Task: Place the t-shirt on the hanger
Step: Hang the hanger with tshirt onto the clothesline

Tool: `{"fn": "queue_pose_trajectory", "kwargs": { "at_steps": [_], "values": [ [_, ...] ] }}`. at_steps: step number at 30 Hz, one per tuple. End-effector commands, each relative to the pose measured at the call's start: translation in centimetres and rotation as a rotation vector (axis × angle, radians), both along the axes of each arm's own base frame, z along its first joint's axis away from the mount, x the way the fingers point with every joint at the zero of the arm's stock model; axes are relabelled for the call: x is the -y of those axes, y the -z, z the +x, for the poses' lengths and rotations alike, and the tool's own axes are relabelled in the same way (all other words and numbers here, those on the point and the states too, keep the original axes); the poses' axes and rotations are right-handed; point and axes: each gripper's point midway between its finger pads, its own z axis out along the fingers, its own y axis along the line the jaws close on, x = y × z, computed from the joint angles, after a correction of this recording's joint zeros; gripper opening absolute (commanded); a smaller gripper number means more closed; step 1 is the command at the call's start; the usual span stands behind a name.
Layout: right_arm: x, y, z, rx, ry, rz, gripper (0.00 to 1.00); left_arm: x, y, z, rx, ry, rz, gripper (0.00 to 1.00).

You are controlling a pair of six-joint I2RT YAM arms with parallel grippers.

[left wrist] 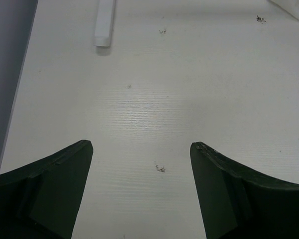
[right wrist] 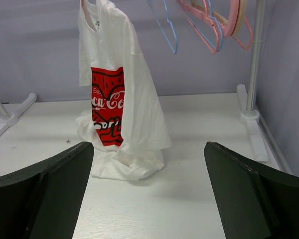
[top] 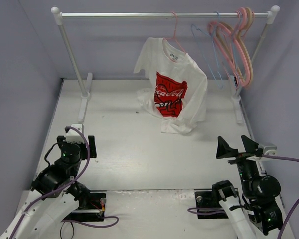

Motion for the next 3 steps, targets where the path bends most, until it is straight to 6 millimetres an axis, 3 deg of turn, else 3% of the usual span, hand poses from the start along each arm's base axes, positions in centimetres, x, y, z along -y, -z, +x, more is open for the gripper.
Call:
{"fn": "queue_pose_trajectory", "kwargs": {
  "at_steps": [1,3],
  "values": [
    [0.28,-2.29,0.0,0.087,0.014,0.04,1.0,0.54,-1.17,0.82,0.044,0.002,-0.035,0.8],
    [0.46,-2.51,-0.58,0.106,0.015,0.038,1.0,0.64,-1.15,0.84,0.044,0.006,-0.038,0.8]
  ]
}}
